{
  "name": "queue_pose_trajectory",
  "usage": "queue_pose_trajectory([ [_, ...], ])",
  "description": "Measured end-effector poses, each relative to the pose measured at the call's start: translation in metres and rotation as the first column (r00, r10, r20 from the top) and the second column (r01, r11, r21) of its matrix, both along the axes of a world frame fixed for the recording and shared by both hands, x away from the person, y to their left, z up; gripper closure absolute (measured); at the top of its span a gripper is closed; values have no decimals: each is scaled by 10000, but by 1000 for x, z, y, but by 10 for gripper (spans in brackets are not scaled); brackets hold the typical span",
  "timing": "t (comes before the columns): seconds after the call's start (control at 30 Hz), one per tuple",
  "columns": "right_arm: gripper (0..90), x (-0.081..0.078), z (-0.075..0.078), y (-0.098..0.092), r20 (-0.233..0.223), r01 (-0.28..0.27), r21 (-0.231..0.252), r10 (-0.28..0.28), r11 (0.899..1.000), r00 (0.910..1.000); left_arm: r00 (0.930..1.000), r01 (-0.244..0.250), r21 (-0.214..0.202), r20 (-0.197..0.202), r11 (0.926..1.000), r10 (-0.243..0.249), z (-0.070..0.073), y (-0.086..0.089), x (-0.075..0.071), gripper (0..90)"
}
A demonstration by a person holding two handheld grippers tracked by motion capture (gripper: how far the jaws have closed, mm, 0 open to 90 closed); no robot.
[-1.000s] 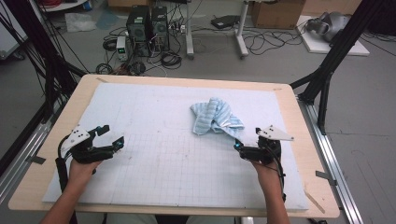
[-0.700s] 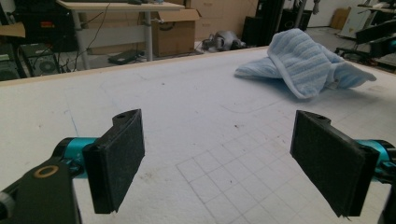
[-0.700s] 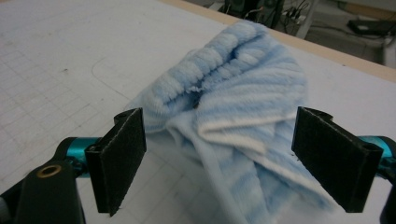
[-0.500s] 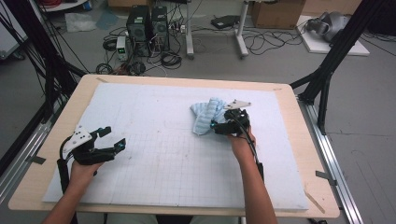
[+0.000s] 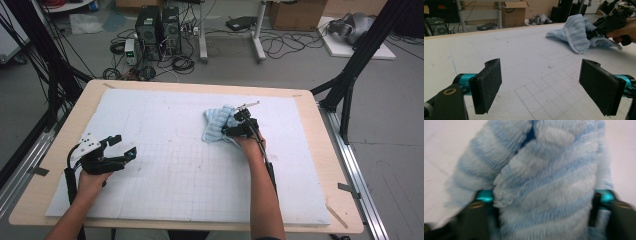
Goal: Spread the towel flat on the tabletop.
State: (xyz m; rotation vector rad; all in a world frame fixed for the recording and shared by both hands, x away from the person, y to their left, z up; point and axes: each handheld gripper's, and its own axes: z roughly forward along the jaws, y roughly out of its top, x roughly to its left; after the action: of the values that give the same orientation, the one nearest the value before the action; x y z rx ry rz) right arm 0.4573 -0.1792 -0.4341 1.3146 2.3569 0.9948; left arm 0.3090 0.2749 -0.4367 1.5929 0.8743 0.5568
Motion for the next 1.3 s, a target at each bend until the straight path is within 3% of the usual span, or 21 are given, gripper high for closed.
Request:
queue_pose_trajectory([
  [0.07, 585, -3, 2, 2, -99, -203, 97, 203, 9997, 9997, 10000, -18, -8, -21, 10000, 18, 0, 1, 0, 188],
  [0.1, 585, -3, 2, 2, -99, -203, 97, 203, 9997, 9997, 10000, -46, -11, 8, 10000, 46, 0, 1, 0, 188],
  [0.17, 621, -10, 3, 6, -413, -667, 648, 694, 9957, 9967, 9999, -142, -26, 47, 9999, 142, 1, 3, -1, 189],
  [0.27, 621, -21, 1, 14, -510, -1227, 1089, 1288, 9865, 9904, 9997, -244, -99, 62, 9997, 244, 2, 6, -2, 190],
  [0.53, 619, -59, 1, 48, -716, -2597, 1925, 2775, 9463, 9580, 9990, -430, -176, 133, 9989, 432, 4, 12, -4, 190],
  [0.63, 619, -72, 1, 59, -891, -2874, 2409, 3159, 9270, 9446, 9989, -439, -203, 140, 9988, 442, 5, 12, -4, 190],
  [0.73, 607, -84, 2, 70, -998, -3267, 2828, 3665, 9018, 9251, 9989, -432, -200, 149, 9989, 435, 5, 12, -4, 190],
  [0.77, 574, -86, 3, 73, -957, -3405, 2731, 3776, 8997, 9210, 9989, -440, -197, 148, 9988, 443, 5, 12, -4, 190],
  [0.8, 517, -89, 4, 77, -832, -3533, 2383, 3815, 9046, 9206, 9989, -439, -192, 145, 9989, 441, 5, 12, -4, 191],
  [0.87, 405, -89, 6, 78, -572, -3468, 2161, 3665, 9127, 9287, 9989, -429, -238, 176, 9988, 433, 5, 12, -4, 190],
  [0.93, 304, -90, 14, 71, -31, -3195, 1968, 3265, 9269, 9452, 9989, -439, -247, 162, 9987, 443, 5, 13, -4, 191],
  [1.0, 289, -90, 23, 59, 459, -2929, 2262, 2902, 9290, 9559, 9988, -461, -249, 137, 9986, 464, 5, 13, -4, 190],
  [1.1, 277, -91, 36, 43, 1127, -2582, 2117, 2389, 9426, 9645, 9989, -453, -240, 126, 9987, 456, 5, 13, -3, 190],
  [1.13, 297, -91, 39, 40, 1232, -2486, 2190, 2260, 9435, 9663, 9989, -451, -242, 123, 9987, 454, 5, 13, -3, 191],
  [1.2, 374, -91, 41, 40, 1303, -2810, 2205, 2573, 9340, 9575, 9991, -409, -240, 124, 9989, 412, 5, 12, -3, 191],
  [1.3, 717, -91, 41, 50, 1366, -3581, 1850, 3369, 9152, 9316, 9993, -369, -233, 100, 9990, 371, 4, 9, -2, 191],
])
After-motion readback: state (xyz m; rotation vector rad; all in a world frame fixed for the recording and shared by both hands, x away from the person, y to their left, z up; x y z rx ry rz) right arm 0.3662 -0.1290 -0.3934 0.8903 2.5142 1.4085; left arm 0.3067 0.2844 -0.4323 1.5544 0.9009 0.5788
